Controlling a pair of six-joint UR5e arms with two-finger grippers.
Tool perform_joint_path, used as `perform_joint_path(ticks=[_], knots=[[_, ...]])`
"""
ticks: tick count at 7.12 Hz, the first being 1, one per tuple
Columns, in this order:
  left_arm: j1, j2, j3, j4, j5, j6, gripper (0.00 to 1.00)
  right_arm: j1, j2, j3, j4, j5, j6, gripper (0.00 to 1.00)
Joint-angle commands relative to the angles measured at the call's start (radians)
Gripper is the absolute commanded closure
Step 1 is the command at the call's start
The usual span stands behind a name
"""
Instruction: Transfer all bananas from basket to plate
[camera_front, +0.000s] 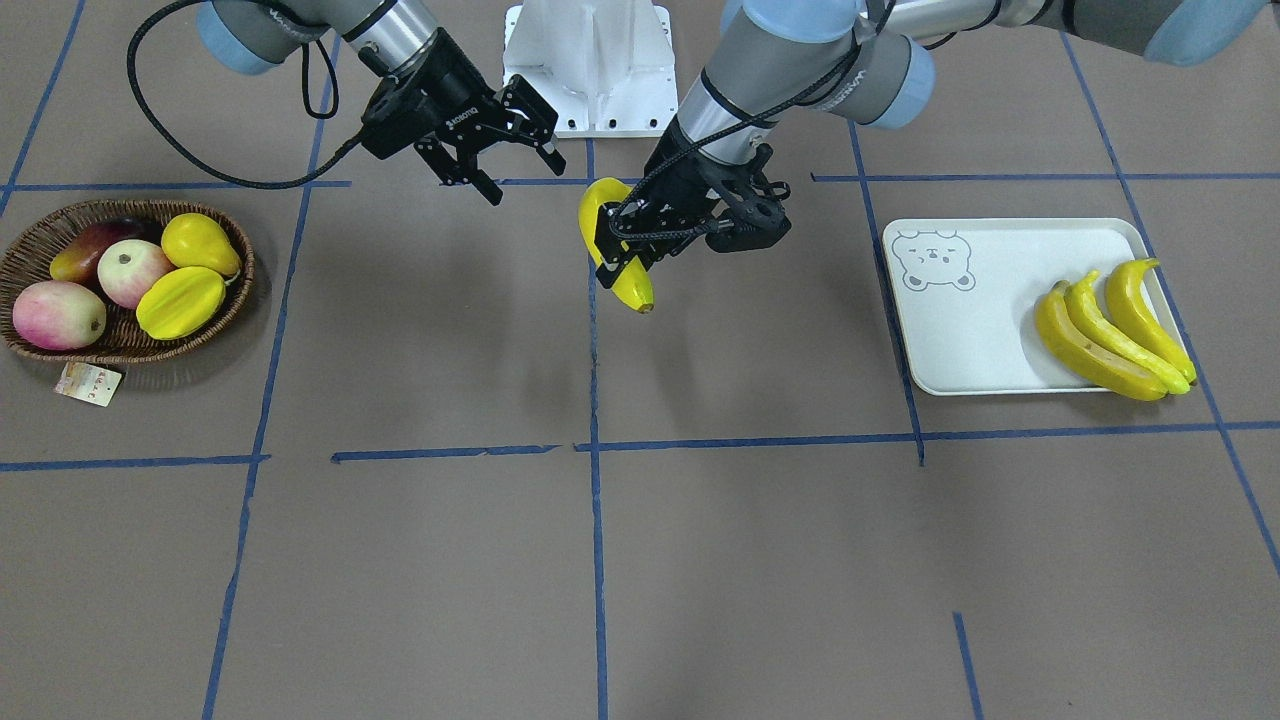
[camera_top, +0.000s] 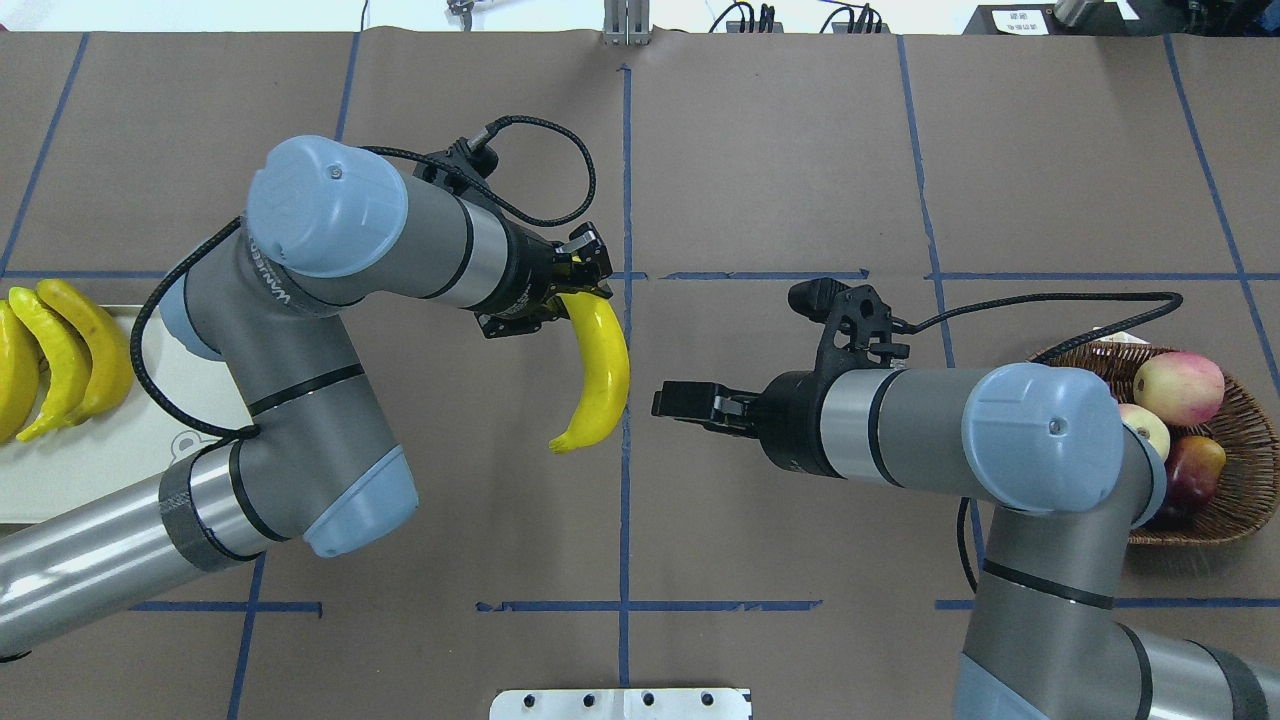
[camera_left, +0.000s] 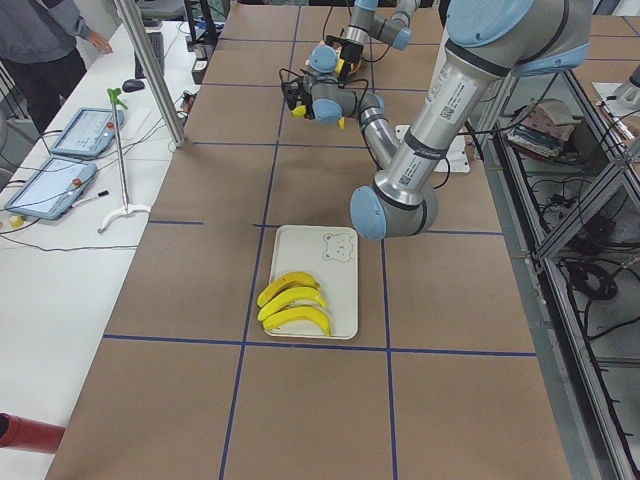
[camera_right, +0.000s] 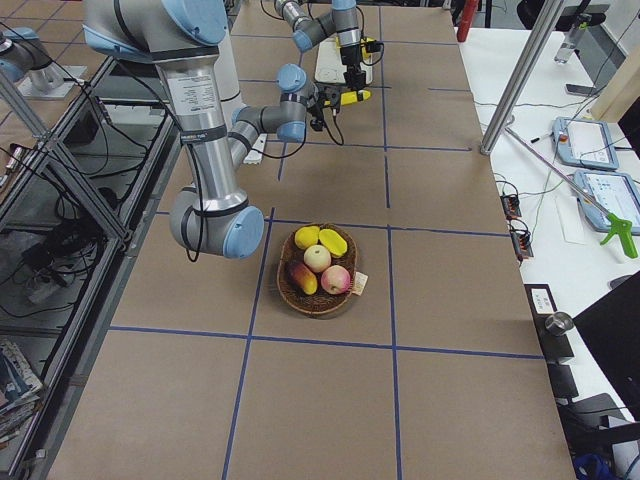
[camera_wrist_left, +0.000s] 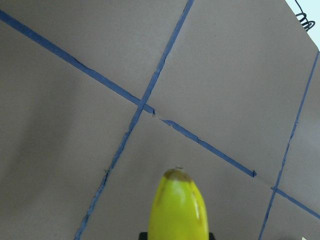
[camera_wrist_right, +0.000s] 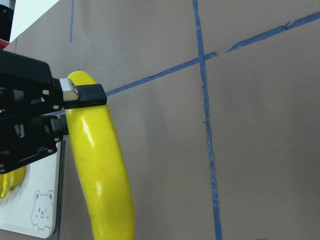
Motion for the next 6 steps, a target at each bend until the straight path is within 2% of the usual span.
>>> perform_joint_path(ticks=[1, 2, 3, 5, 6], knots=[[-0.01, 0.005, -0.008, 0.093, 0.008, 0.048, 1.0, 0.019, -0.002, 0.074, -0.131, 0.043, -0.004, 0.0], [-0.036, 0.041, -0.025, 0.101, 0.007, 0.05, 1.0, 0.062, -0.008, 0.074, -0.136, 0.101, -0.008, 0.0], [-0.052, 0.078, -0.087, 0.184, 0.005, 0.109, 1.0, 0.109, -0.013, 0.077, -0.182, 0.158, -0.027, 0.0], [-0.066, 0.081, -0.248, 0.529, 0.008, 0.296, 1.0, 0.179, -0.032, 0.092, -0.3, 0.247, -0.135, 0.0], [-0.081, 0.097, -0.306, 0.614, 0.007, 0.348, 1.0, 0.215, -0.074, 0.118, -0.353, 0.287, -0.222, 0.0]])
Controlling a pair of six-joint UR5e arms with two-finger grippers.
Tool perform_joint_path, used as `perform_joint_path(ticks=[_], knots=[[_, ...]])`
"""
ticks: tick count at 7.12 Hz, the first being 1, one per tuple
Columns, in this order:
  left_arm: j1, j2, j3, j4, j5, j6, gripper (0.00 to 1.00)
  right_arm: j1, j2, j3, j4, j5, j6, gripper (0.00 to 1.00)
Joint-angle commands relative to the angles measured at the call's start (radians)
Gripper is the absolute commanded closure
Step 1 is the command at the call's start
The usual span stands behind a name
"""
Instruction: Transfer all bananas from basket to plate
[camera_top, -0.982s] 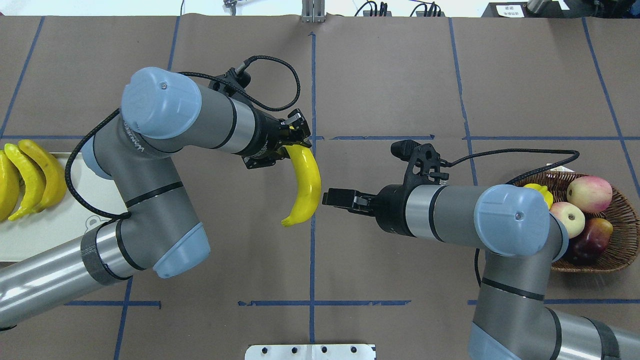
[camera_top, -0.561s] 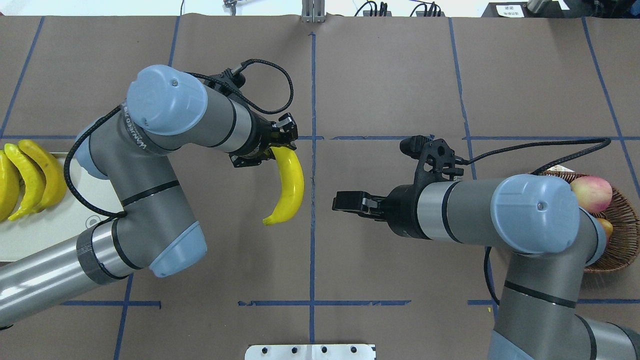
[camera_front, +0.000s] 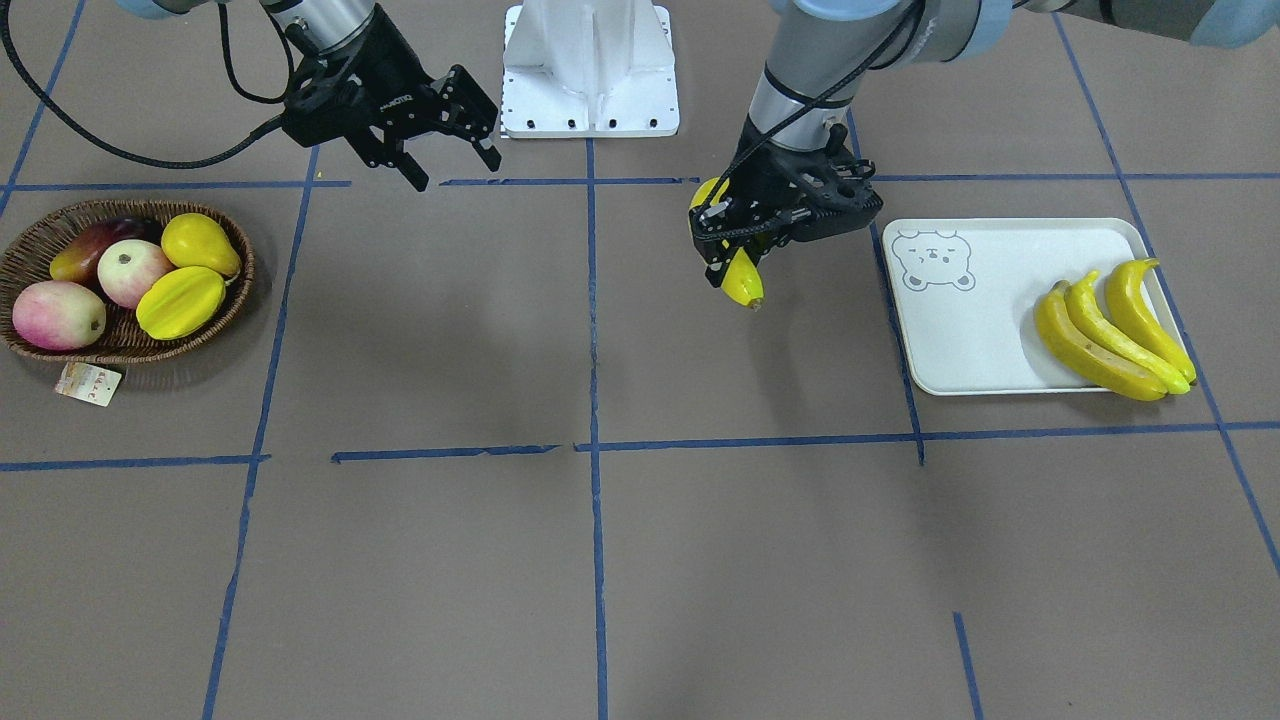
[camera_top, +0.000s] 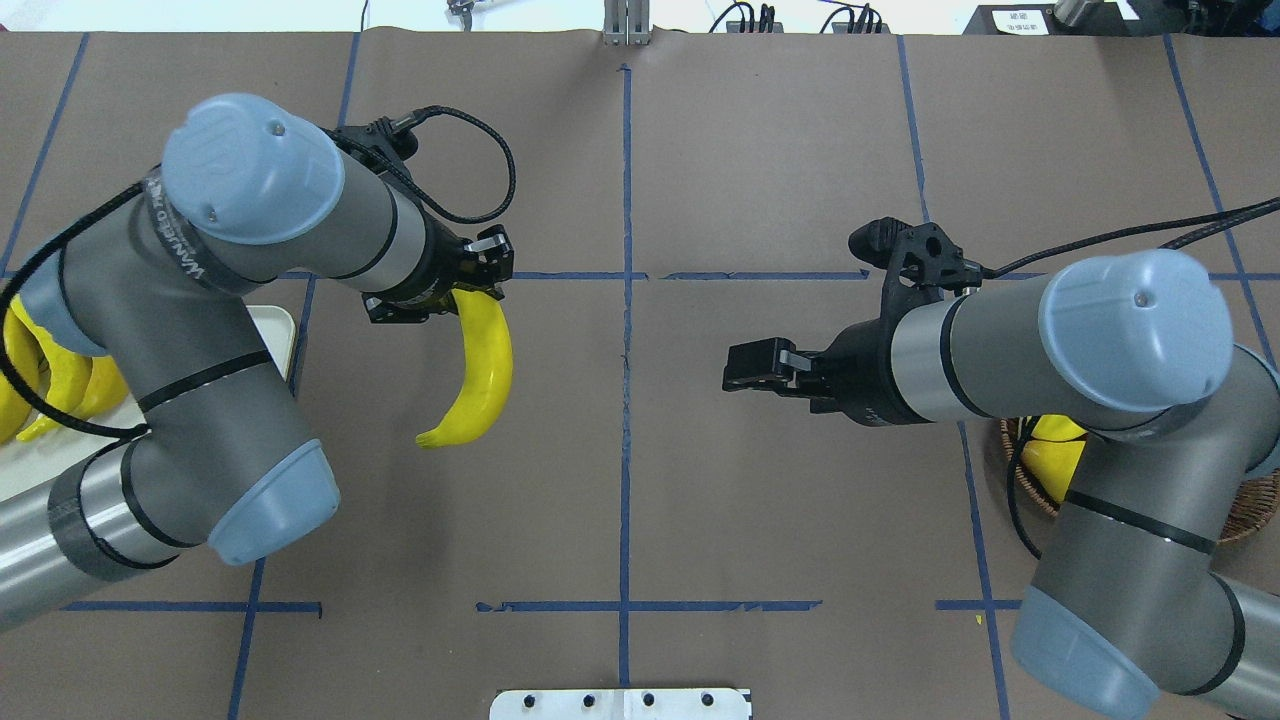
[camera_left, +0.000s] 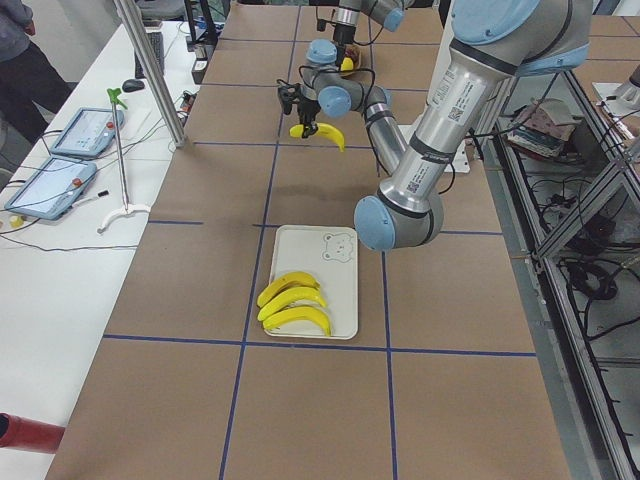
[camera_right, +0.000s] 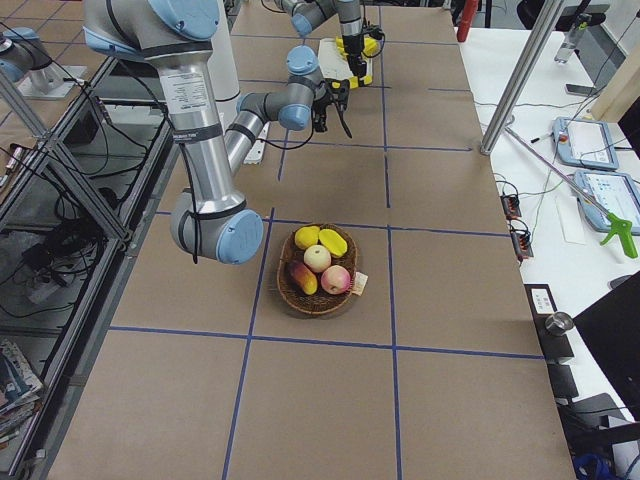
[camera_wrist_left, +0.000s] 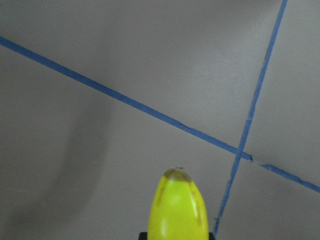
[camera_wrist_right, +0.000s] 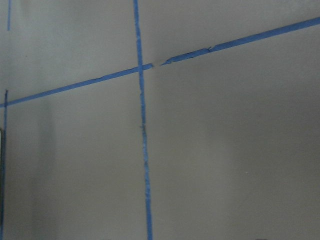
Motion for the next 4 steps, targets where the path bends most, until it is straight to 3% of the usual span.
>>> perform_joint_path(ticks=[1, 4], knots=[[-0.021, 0.061, -0.142, 0.198, -0.001, 0.089, 1.0, 0.088, -0.092, 0.048, -0.1, 0.085, -0.175, 0.0], [-0.033, 0.078, -0.192, 0.339, -0.002, 0.148, 1.0, 0.199, -0.226, 0.059, -0.102, 0.163, -0.387, 0.0]])
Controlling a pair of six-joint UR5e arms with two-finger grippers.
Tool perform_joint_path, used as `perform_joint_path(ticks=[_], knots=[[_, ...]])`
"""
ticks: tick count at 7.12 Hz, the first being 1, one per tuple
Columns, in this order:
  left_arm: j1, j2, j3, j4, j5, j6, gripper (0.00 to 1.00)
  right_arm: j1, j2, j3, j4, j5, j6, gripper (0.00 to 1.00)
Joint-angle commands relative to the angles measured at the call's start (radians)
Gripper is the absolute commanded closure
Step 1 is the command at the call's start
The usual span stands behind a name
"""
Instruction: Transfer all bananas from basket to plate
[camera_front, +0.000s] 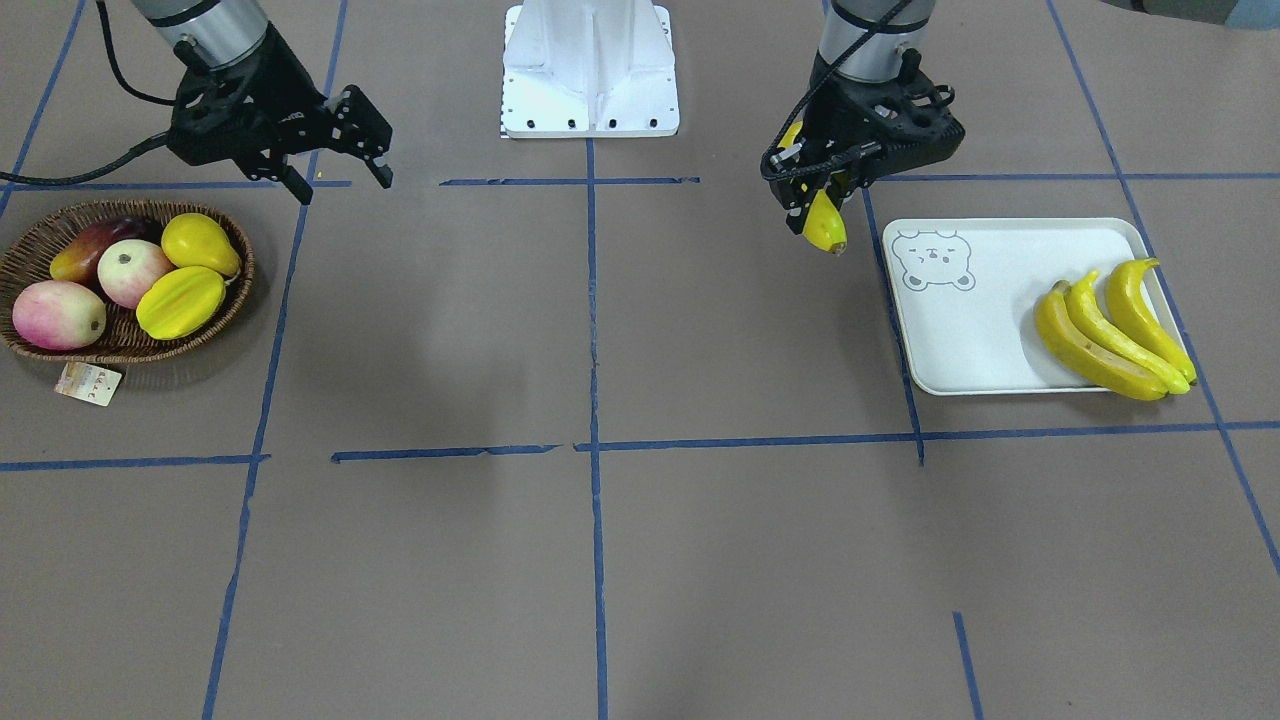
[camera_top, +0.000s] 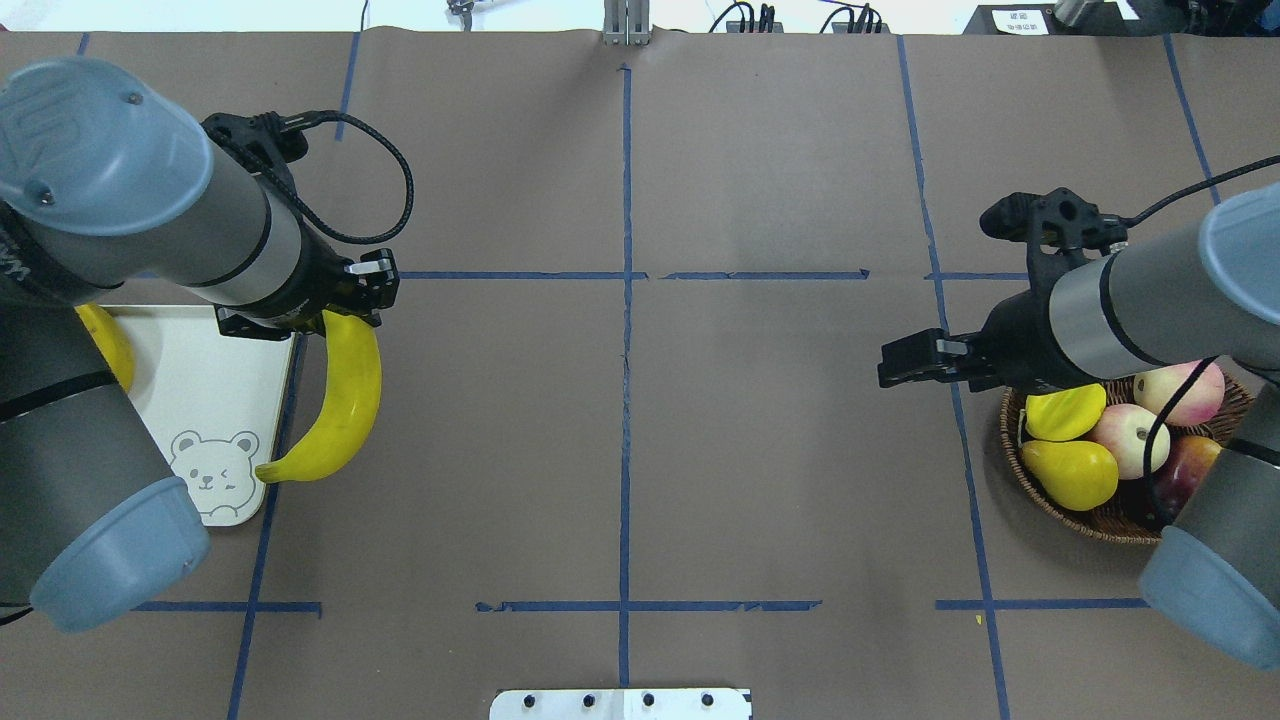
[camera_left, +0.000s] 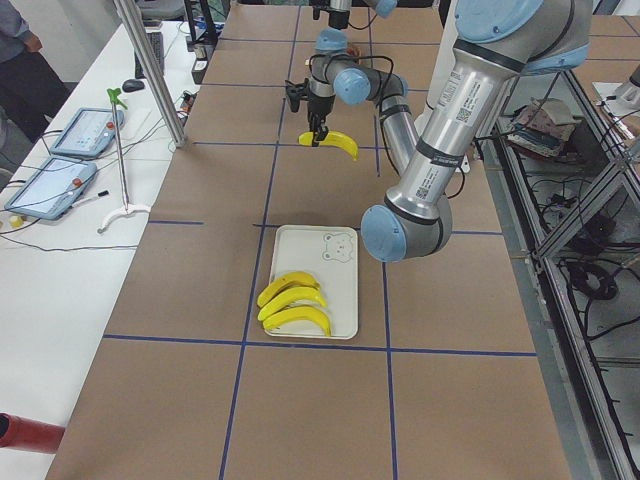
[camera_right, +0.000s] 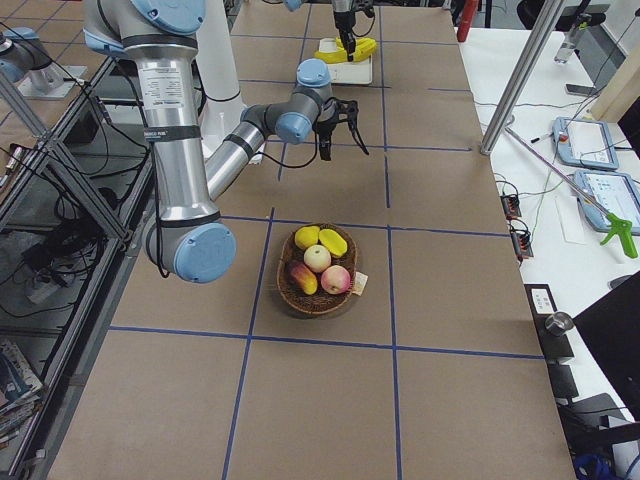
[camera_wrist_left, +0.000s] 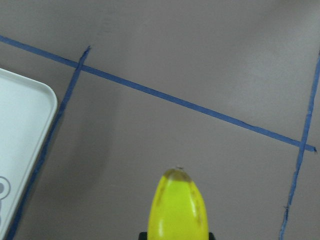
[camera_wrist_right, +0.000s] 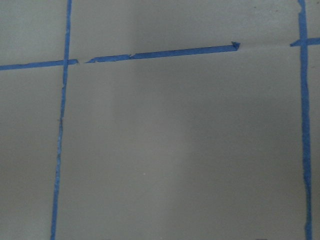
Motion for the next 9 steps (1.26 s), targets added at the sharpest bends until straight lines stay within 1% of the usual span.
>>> perform_joint_path(ticks=[1, 3, 4, 5, 6, 7, 8, 9], knots=[[-0.022, 0.008, -0.01, 0.093, 0.0, 0.026, 1.0, 0.093, -0.101, -0.006, -0.003, 0.069, -0.195, 0.0], [-0.102, 0.119, -0.015, 0.093, -0.009, 0.043, 1.0, 0.216, -0.227, -0.009, 0.0, 0.138, -0.481, 0.0], [-0.132, 0.153, -0.016, 0.092, -0.011, 0.102, 1.0, 0.289, -0.278, -0.013, 0.0, 0.176, -0.598, 0.0], [-0.171, 0.175, -0.007, 0.083, -0.014, 0.103, 1.0, 0.377, -0.316, -0.044, -0.002, 0.228, -0.741, 0.0], [-0.217, 0.222, -0.004, 0.074, -0.067, 0.101, 1.0, 0.481, -0.336, -0.109, 0.0, 0.291, -0.9, 0.0], [-0.246, 0.297, -0.004, -0.013, -0.092, 0.095, 1.0, 0.573, -0.349, -0.177, -0.002, 0.332, -1.044, 0.0], [-0.265, 0.399, 0.003, -0.155, -0.094, 0.08, 1.0, 0.659, -0.35, -0.249, -0.002, 0.351, -1.175, 0.0], [-0.274, 0.428, 0.061, -0.28, -0.094, -0.04, 1.0, 0.719, -0.358, -0.292, -0.003, 0.353, -1.267, 0.0]])
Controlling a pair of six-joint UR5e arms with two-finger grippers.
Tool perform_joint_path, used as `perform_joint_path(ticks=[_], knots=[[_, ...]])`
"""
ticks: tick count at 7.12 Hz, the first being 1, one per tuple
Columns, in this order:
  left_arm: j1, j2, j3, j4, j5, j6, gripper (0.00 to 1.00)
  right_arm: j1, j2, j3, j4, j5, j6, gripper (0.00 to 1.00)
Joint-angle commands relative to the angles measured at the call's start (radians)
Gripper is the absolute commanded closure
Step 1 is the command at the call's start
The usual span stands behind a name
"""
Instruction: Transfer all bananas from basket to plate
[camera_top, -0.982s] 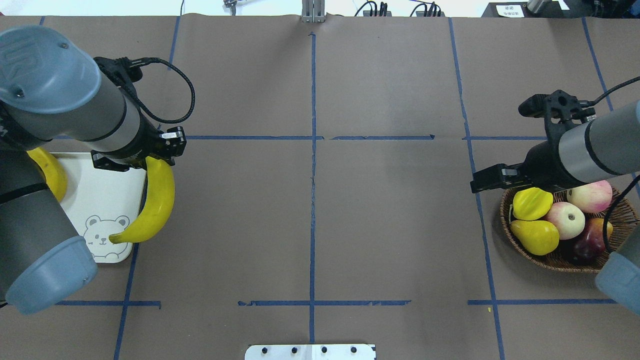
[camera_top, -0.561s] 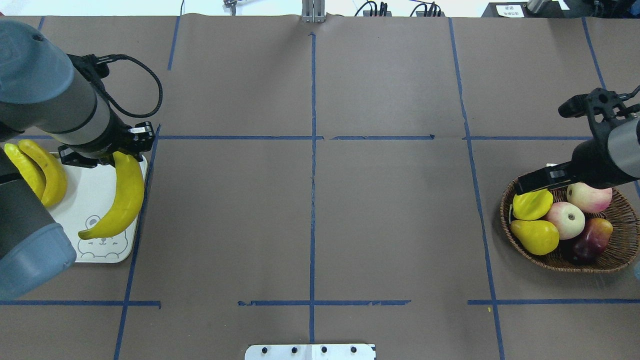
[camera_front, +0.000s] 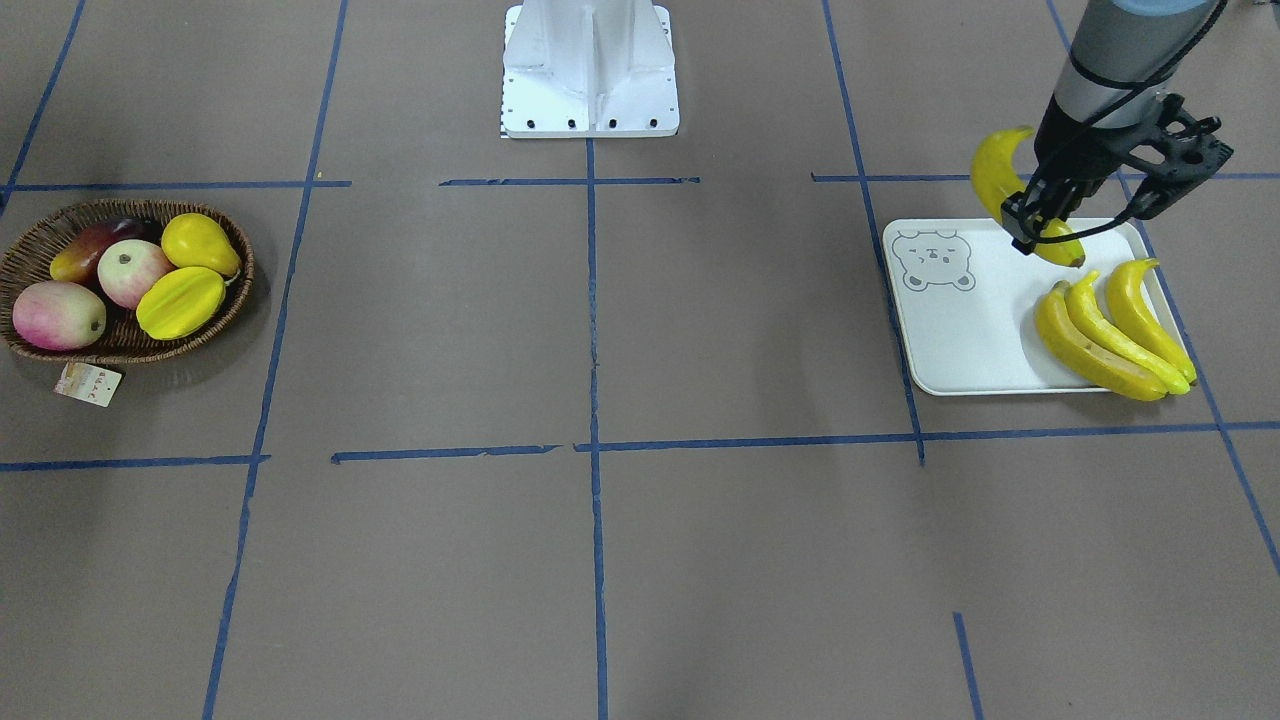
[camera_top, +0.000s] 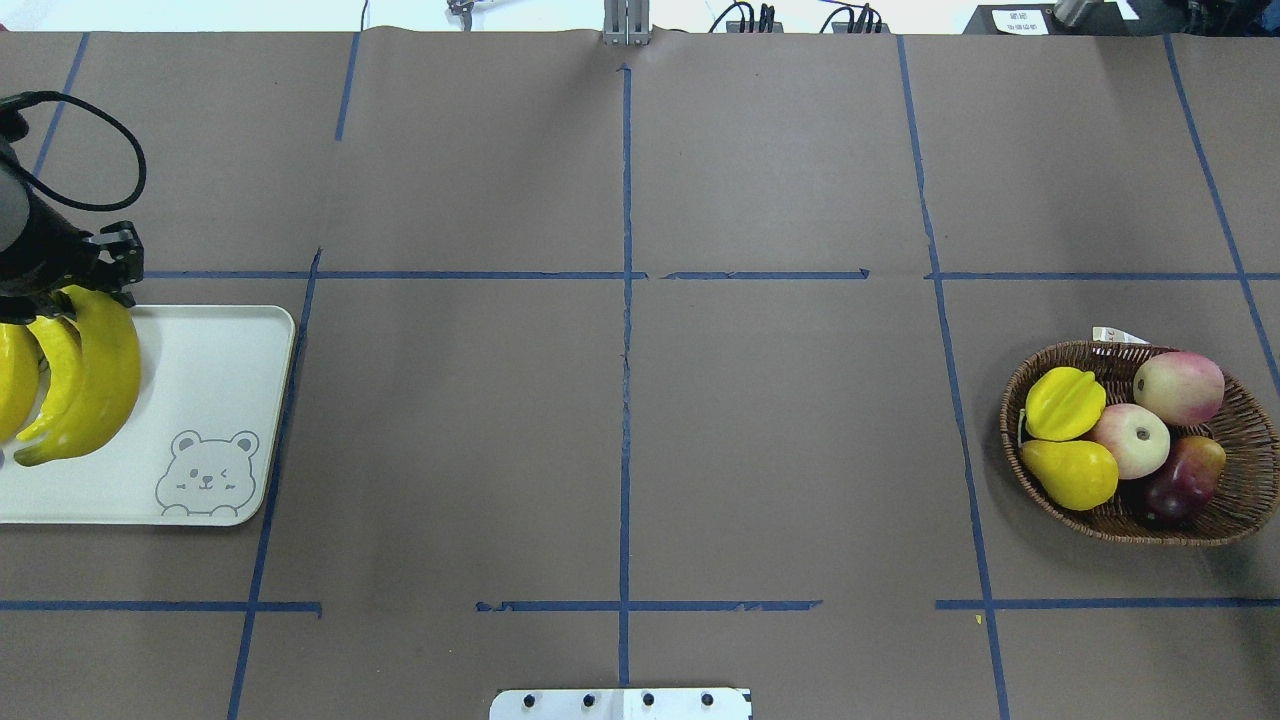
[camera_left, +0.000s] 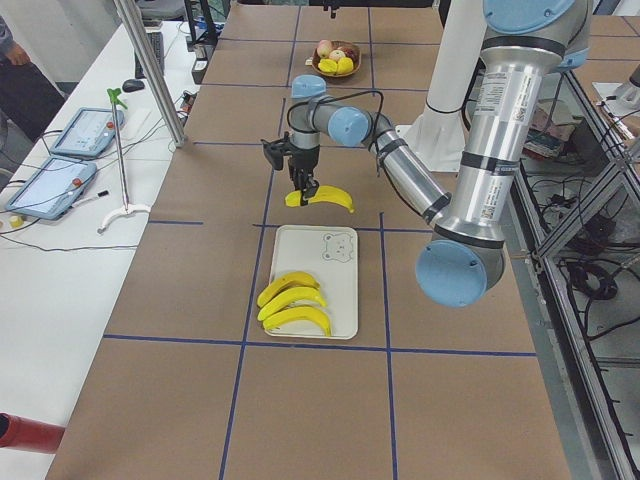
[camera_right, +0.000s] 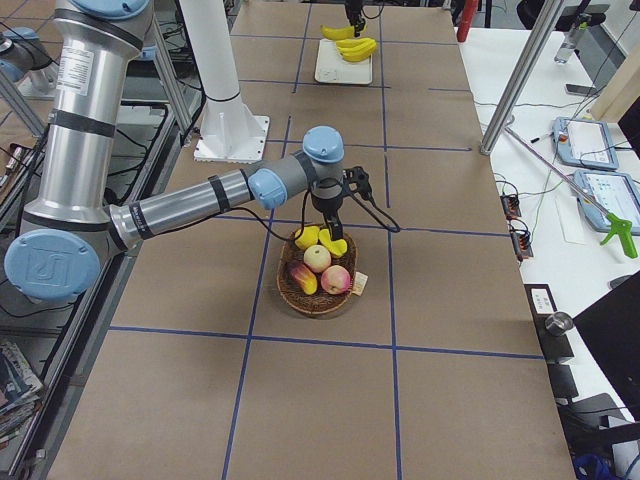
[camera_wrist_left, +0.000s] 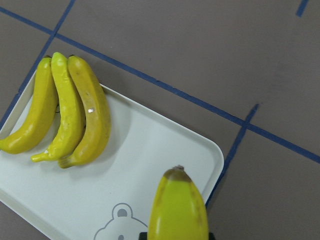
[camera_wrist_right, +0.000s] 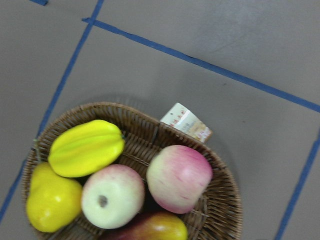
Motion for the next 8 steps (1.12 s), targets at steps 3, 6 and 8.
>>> perform_joint_path(ticks=[3, 6, 8], knots=[[-0.014, 0.065, 0.314, -0.488, -0.004, -0.341, 1.0, 0.14, -0.051, -0.084, 0.009, 0.014, -0.2, 0.0], [-0.008, 0.058, 0.524, -0.677, -0.003, -0.395, 0.98, 0.14, -0.057, -0.081, 0.012, 0.014, -0.2, 0.0], [-0.005, 0.036, 0.606, -0.812, -0.001, -0.47, 0.79, 0.14, -0.057, -0.08, 0.012, 0.014, -0.2, 0.0]])
